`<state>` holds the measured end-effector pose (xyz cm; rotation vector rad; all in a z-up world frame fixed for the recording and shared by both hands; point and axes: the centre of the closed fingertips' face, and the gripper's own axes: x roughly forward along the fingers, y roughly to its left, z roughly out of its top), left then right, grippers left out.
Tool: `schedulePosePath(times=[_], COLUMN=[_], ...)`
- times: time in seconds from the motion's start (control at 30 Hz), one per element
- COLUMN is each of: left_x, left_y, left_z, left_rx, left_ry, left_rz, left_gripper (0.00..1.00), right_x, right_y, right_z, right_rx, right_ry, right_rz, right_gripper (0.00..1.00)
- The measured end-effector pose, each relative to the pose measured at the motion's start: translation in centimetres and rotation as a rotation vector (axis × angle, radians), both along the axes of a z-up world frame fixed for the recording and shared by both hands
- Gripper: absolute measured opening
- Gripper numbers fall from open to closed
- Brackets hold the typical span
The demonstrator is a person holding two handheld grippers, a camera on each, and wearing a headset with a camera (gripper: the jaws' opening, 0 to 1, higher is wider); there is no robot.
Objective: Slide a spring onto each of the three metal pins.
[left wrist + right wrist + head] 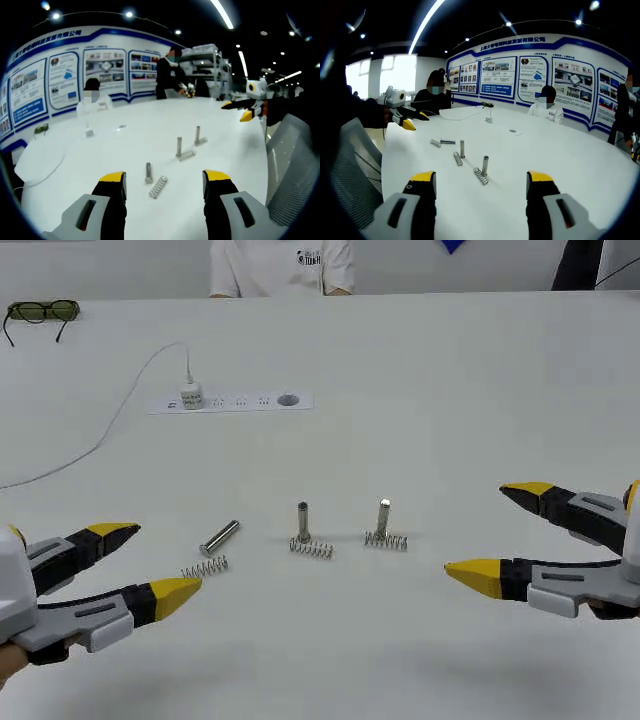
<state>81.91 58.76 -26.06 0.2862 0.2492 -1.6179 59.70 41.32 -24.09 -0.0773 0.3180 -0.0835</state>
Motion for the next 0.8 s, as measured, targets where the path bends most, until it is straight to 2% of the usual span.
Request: schedulePosePath(times=[0.33,0.63,0.8], left_x=[1.5,2.7,2.8], left_y=[-1.2,-3.1,-4.3], left_z=[0.1,0.2,-0.5], left_rx=[0.04,0.071,0.12], left_ry=[-0.021,-0.03,-0.045], left_rz=[-0.015,-0.03,-0.06], left_gripper=[0.56,0.47,0.44], right_x=[-0.3,-0.7,-0.7], right_y=[0.2,0.4,0.3], right_z=[0.4,0.4,0.0], right_rx=[-0.007,-0.01,-0.007], right_ry=[-0.002,0.003,0.01], right_rz=[-0.016,-0.029,-0.031], right_gripper=[0.74,0.74,0.74])
